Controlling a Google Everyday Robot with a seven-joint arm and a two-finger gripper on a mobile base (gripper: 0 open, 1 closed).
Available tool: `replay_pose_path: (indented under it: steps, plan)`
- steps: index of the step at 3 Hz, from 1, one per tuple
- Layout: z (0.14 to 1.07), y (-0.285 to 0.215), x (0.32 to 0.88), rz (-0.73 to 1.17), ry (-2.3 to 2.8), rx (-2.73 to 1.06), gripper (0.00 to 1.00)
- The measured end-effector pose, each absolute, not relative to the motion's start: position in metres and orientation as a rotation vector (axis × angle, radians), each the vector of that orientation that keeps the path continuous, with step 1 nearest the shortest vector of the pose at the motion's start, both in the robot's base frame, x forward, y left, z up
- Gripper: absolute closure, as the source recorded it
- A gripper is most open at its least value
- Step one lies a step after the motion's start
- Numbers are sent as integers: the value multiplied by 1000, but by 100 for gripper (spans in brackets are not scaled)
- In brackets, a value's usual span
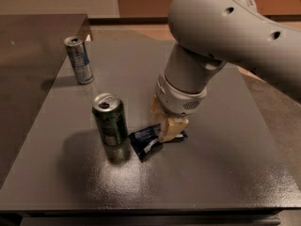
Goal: Move rxbar blueberry near green can
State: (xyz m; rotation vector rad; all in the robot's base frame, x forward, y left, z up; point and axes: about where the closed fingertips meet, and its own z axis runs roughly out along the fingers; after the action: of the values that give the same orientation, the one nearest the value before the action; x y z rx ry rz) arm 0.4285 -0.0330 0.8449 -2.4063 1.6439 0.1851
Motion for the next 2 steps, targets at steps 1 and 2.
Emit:
replay_pose_path:
  steps: [1,2]
  plan:
    - [846,-33,428,181,1642,-2406,36]
    - [847,-32,428,176,1639,-2406,12]
